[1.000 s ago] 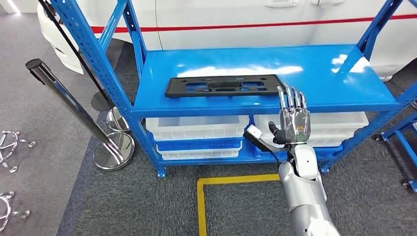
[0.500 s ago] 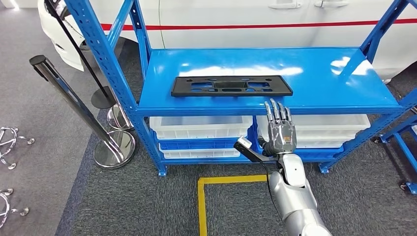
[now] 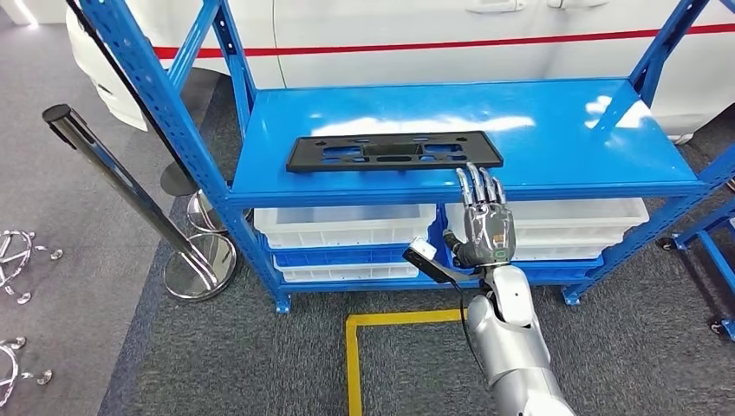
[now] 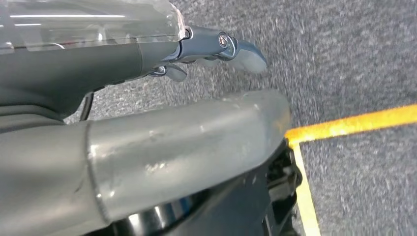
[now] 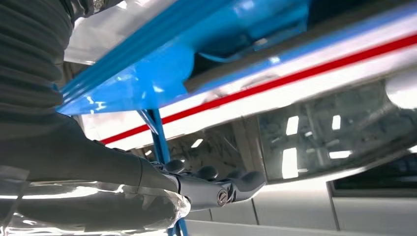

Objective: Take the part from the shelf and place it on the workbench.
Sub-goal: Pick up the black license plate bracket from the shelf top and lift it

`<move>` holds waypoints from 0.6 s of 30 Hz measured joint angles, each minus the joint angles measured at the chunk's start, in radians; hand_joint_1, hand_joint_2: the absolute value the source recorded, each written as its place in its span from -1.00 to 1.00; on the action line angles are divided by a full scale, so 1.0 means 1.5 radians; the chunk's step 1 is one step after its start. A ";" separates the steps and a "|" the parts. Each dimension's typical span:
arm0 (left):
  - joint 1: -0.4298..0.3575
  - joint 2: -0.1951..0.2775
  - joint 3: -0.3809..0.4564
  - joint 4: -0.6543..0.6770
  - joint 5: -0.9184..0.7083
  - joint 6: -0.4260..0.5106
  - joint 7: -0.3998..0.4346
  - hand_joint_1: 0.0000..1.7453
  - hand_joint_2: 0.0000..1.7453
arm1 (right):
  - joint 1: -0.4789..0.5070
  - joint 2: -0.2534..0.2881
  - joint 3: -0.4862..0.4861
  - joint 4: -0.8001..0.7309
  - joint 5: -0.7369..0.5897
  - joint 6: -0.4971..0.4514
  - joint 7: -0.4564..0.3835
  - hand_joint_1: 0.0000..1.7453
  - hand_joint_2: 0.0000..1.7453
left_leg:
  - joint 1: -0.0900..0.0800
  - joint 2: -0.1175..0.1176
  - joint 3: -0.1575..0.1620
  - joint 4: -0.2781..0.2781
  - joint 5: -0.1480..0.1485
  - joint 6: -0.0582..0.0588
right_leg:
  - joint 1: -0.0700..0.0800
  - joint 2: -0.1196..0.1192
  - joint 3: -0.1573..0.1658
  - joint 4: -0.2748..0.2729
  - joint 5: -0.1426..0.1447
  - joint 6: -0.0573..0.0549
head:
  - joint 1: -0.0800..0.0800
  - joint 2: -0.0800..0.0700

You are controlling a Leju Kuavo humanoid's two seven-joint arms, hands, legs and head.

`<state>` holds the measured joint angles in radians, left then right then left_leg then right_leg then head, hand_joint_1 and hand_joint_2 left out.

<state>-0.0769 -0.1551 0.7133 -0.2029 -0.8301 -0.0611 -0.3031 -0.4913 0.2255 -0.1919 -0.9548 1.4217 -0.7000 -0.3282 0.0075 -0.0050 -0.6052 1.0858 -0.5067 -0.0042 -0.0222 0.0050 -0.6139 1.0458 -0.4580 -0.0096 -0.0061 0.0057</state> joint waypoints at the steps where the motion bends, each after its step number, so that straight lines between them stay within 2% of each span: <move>1: 0.000 0.000 0.000 0.000 -0.001 0.000 0.000 -1.00 -1.00 | -0.001 0.004 -0.002 -0.002 0.001 0.000 -0.003 -1.00 1.00 | 0.001 0.000 -0.017 0.037 -0.019 -0.002 | 0.000 0.000 0.001 0.000 0.000 -0.003 | 0.000 0.000; 3: 0.000 -0.001 -0.002 0.000 -0.002 0.000 0.000 -1.00 -1.00 | -0.002 0.011 -0.005 -0.003 0.001 0.000 -0.005 -1.00 1.00 | 0.001 0.000 -0.058 0.118 -0.051 -0.005 | 0.003 -0.001 0.001 0.000 -0.002 -0.006 | 0.000 0.000; 4: 0.001 -0.001 -0.002 0.000 -0.003 0.000 0.000 -1.00 -1.00 | -0.001 0.013 -0.006 -0.003 0.002 0.000 -0.005 -1.00 1.00 | 0.002 0.000 -0.071 0.138 -0.052 -0.005 | 0.004 -0.001 0.002 0.000 -0.002 -0.007 | 0.000 0.000; 5: 0.001 -0.001 -0.003 0.000 -0.003 0.000 0.000 -1.00 -1.00 | -0.001 0.015 -0.007 -0.003 0.003 0.000 -0.005 -1.00 1.00 | 0.002 0.000 -0.072 0.136 -0.041 -0.004 | 0.005 -0.001 0.002 0.000 -0.003 -0.008 | 0.000 0.000; 6: 0.001 -0.002 -0.003 0.000 -0.004 0.000 0.000 -1.00 -1.00 | 0.000 0.017 -0.008 -0.003 0.005 0.000 -0.006 -1.00 1.00 | 0.002 0.000 -0.060 0.108 -0.019 -0.001 | 0.006 0.000 0.004 0.000 -0.004 -0.007 | 0.000 0.000; 7: 0.001 -0.002 -0.003 0.000 -0.004 0.000 0.000 -1.00 -1.00 | 0.000 0.019 -0.009 -0.003 0.008 0.000 -0.006 -1.00 1.00 | 0.001 0.000 -0.041 0.063 0.006 0.002 | 0.006 0.001 0.006 0.000 -0.005 -0.007 | 0.000 0.000; 9: 0.000 -0.001 -0.004 0.000 -0.005 0.000 -0.001 -1.00 -1.00 | 0.000 0.023 -0.009 -0.004 0.012 0.000 -0.005 -1.00 1.00 | -0.003 0.000 -0.005 -0.013 0.035 0.009 | 0.008 0.002 0.008 0.000 -0.007 -0.003 | 0.000 0.000; 11: -0.001 -0.001 -0.004 0.000 -0.005 0.001 -0.001 -1.00 -1.00 | 0.002 0.025 -0.009 -0.005 0.015 0.000 -0.005 -1.00 1.00 | -0.007 -0.001 0.005 -0.035 0.034 0.013 | 0.008 0.001 0.007 -0.001 -0.007 0.003 | 0.000 0.000; 14: 0.000 -0.002 -0.004 0.000 -0.006 0.001 -0.001 -1.00 -1.00 | 0.004 0.028 -0.009 -0.006 0.019 0.000 -0.003 -1.00 1.00 | -0.004 0.000 0.012 -0.048 0.038 0.021 | 0.007 0.000 0.007 0.004 -0.013 0.014 | 0.000 0.000; 16: -0.001 -0.002 -0.005 0.000 -0.006 0.001 -0.001 -1.00 -1.00 | 0.004 0.028 -0.009 -0.007 0.021 0.000 -0.003 -1.00 1.00 | -0.002 0.001 0.019 -0.056 0.040 0.028 | 0.006 0.000 -0.016 0.055 -0.041 0.018 | 0.000 0.000; 18: -0.002 -0.002 -0.005 0.000 -0.011 0.001 0.004 -1.00 -1.00 | 0.008 0.028 -0.009 -0.007 0.022 0.000 0.002 -1.00 1.00 | -0.003 0.001 0.020 -0.056 0.037 0.033 | 0.006 0.000 -0.061 0.138 -0.074 0.020 | 0.000 0.000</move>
<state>-0.0798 -0.1586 0.7065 -0.2032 -0.8460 -0.0597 -0.2976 -0.4800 0.2678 -0.2061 -0.9658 1.4540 -0.7000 -0.3245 0.0027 -0.0036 -0.5747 1.0025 -0.4505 0.0450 -0.0135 0.0050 -0.7060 1.2532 -0.5694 0.0205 -0.0056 0.0057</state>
